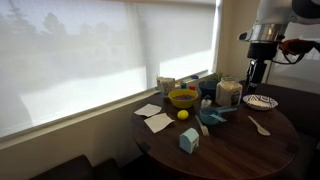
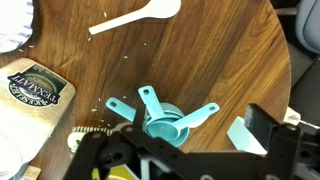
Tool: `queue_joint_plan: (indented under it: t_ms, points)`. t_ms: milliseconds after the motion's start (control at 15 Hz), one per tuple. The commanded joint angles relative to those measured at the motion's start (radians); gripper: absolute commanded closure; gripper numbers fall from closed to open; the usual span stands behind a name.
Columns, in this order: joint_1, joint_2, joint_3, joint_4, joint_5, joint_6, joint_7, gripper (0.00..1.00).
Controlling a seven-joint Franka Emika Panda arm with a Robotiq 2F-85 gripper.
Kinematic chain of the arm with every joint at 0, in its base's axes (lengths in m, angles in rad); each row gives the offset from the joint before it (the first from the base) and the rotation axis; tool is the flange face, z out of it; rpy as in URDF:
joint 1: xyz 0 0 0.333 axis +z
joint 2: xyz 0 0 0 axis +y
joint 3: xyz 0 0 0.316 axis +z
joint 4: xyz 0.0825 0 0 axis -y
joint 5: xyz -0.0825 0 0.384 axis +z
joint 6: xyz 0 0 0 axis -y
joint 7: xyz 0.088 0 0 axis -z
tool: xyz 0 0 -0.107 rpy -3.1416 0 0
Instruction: Put the medium soup ladle in the large soup ladle and the small soup ladle in the medium soup ladle
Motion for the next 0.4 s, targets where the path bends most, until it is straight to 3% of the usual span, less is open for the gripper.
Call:
queue_joint_plan:
  t_ms: [0, 333]
  points:
    - [-0.022, -0.010, 0.019, 0.036, -0.022, -0.066, 0.053, 0.00]
    - [-0.018, -0.007, 0.009, 0.027, -0.017, -0.049, 0.046, 0.00]
